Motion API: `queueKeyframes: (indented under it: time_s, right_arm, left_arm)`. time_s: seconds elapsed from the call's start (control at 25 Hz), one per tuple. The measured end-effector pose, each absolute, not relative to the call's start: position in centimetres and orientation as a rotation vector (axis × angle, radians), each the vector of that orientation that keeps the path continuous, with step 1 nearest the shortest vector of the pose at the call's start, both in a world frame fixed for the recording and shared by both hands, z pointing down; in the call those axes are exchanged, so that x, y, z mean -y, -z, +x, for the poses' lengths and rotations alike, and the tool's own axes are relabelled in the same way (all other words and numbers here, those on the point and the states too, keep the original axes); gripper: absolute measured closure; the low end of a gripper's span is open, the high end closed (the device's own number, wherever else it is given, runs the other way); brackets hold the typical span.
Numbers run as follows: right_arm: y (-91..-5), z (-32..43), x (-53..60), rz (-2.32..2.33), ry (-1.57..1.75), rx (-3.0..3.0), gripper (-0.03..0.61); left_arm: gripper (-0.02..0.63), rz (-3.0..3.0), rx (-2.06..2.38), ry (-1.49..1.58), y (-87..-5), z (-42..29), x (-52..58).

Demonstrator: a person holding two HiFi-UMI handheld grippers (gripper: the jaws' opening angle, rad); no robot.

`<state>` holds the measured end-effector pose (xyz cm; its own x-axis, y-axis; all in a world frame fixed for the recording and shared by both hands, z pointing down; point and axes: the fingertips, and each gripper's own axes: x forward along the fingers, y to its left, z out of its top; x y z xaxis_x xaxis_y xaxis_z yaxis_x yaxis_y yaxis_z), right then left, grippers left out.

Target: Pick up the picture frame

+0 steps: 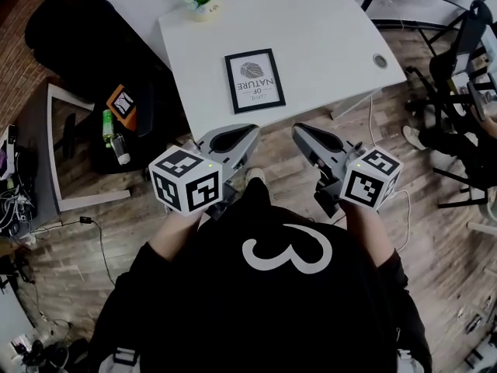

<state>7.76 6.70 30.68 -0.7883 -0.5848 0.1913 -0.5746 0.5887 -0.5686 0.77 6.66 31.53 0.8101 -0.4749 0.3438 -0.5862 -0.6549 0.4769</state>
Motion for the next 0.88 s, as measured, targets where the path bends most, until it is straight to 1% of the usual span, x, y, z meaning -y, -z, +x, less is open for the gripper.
queueKeyframes:
  time_s: [0.88]
  right_arm:
    - [-38.3, 6.5, 6.7, -1.146, 1.159, -2.845, 0.551]
  left_arm:
    - [0.589, 2.271, 0.794, -0.361, -39.1, -3.3, 6.3]
